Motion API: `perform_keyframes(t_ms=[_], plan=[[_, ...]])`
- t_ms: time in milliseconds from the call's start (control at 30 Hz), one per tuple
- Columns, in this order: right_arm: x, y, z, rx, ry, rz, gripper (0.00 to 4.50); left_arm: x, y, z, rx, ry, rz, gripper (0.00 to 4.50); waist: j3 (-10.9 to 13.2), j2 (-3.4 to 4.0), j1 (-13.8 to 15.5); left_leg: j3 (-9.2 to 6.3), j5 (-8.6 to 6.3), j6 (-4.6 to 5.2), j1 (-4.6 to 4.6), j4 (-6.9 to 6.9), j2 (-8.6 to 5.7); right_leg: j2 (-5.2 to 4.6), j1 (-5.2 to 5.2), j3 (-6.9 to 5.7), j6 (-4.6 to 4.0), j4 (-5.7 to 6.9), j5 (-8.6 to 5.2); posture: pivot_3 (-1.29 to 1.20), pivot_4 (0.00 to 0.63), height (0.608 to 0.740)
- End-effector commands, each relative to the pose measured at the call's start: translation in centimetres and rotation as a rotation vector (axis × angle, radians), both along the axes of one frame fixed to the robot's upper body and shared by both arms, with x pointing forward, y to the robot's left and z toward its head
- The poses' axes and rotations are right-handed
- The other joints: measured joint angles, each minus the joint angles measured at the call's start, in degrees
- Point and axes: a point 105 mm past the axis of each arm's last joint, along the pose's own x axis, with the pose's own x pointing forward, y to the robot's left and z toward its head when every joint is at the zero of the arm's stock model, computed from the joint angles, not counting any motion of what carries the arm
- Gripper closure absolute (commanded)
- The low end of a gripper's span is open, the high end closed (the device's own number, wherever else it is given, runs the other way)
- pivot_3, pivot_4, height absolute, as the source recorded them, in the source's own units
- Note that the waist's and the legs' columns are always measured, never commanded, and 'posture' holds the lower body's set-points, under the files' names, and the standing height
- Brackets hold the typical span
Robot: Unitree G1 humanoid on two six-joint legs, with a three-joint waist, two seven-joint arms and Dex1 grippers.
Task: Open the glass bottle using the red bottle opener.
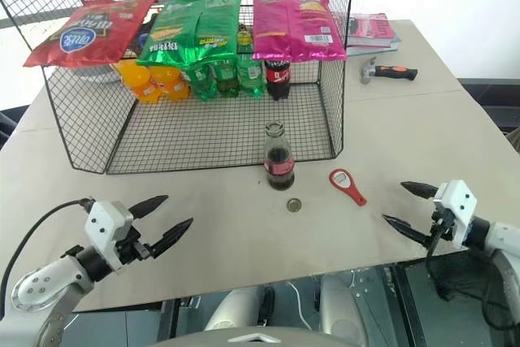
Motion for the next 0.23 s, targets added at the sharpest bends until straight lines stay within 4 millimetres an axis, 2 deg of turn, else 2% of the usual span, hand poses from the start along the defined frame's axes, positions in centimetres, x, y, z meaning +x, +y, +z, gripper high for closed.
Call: perform_keyframes(t_ms=[33,233], plan=[[0.5,-1.47,0.91,0.002,-0.015,-0.006,0.02,-0.03,-0.16,1.74,0.002,-0.068,-0.007,0.53,0.0,0.0,0.0,0.01,0.0,0.0,-0.01,0.0,0.0,0.0,-0.01,0.0,-0.01,0.0,0.0,0.0,0.15,0.74],[0.85,-1.71,0.85,0.003,-0.012,0.011,0.02,-0.2,0.23,1.95,0.002,-0.066,0.004,0.53,0.0,0.03,0.2,0.0,-0.01,0.0,-0.07,-0.02,-0.04,-0.05,-0.03,0.0,-0.23,-0.05,0.14,0.0,0.15,0.74]])
